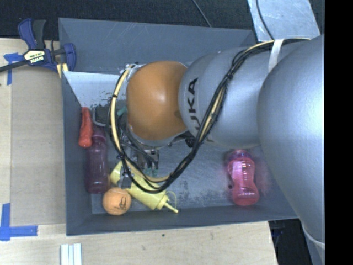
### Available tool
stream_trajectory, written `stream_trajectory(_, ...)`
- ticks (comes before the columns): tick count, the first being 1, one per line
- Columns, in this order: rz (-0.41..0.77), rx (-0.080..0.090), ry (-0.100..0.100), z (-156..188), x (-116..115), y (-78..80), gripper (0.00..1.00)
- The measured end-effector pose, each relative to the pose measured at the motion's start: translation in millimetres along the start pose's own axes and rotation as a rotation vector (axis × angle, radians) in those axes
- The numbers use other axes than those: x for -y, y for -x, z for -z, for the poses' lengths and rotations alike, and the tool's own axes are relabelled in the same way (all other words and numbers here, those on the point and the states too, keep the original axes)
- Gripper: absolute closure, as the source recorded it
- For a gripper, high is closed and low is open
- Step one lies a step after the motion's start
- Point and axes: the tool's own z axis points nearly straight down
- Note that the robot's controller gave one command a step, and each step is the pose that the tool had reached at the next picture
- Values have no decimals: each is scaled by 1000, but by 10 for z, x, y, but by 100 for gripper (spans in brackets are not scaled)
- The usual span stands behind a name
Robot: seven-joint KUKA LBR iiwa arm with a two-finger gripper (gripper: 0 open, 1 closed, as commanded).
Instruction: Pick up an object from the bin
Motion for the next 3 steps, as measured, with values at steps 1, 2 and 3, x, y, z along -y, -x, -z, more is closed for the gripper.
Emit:
stream_trajectory(1,-4,7,2,36,6,22,0)
stream_trajectory(2,-196,4,0,-852,461,-27,0)
stream_trajectory(3,-237,15,8,-202,444,-130,0)
